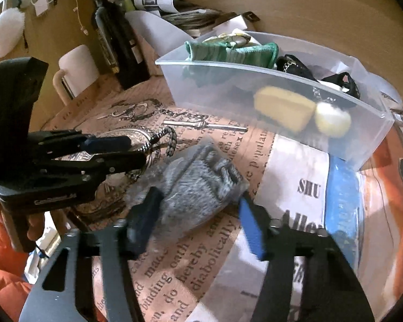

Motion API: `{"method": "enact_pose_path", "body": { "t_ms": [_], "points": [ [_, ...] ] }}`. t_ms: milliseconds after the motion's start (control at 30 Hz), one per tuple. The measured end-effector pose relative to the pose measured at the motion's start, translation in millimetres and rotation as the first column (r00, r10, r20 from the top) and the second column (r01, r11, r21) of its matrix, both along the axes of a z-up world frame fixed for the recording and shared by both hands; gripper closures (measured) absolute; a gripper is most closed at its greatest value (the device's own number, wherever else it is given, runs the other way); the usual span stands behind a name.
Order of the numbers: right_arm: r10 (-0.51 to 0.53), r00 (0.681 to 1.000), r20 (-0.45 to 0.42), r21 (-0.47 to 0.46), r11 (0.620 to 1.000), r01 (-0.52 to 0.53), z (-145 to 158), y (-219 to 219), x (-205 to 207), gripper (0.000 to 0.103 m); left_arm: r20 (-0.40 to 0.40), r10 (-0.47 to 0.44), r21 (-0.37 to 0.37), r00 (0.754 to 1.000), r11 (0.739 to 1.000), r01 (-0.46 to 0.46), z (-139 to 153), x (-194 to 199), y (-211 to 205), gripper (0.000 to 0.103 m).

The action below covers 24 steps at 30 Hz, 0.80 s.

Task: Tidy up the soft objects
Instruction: 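Grasp the bagged grey mesh scrubber with the right tool while the left tool grasps the beaded bracelet, then lower the scrubber bag and bracelet into the clear box and open both tools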

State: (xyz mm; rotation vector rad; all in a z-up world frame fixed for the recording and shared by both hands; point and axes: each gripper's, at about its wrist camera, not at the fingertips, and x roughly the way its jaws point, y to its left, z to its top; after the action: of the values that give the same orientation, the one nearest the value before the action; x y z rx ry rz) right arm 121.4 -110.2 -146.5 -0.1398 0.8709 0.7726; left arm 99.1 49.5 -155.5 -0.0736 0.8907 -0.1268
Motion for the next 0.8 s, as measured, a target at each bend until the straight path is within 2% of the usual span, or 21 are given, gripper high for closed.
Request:
{"method": "enact_pose_path", "body": {
  "t_ms": [33,100,267,600,800],
  "points": [
    [-0.01,1.0,0.008,0.005,1.0,0.01,1,-2,0,0.061,0.001,0.001,0.006,1.0,1.0,-0.001,0,1,0,0.094],
    [-0.027,0.999,0.021,0.012,1.0,0.027,5,-4,0,0.069,0.003,0.013,0.002,1.0,1.0,-0.013,2,0,3,0.094],
    [-0.068,0.996,0.06,0.03,0.997,0.066,16,-14,1,0.079,0.042,0.017,-0.001,0.999,1.0,-0.017,14,-5,5,0.096],
    [-0.151,0.977,0.151,0.09,0.986,0.139,45,-39,4,0.081,0.174,-0.002,-0.008,0.985,1.0,0.003,58,-3,-5,0.096],
    [-0.203,0.952,0.228,0.136,0.975,0.176,70,-53,10,0.081,0.249,-0.011,-0.021,0.968,1.0,0.017,84,10,-15,0.096]
  ]
}}
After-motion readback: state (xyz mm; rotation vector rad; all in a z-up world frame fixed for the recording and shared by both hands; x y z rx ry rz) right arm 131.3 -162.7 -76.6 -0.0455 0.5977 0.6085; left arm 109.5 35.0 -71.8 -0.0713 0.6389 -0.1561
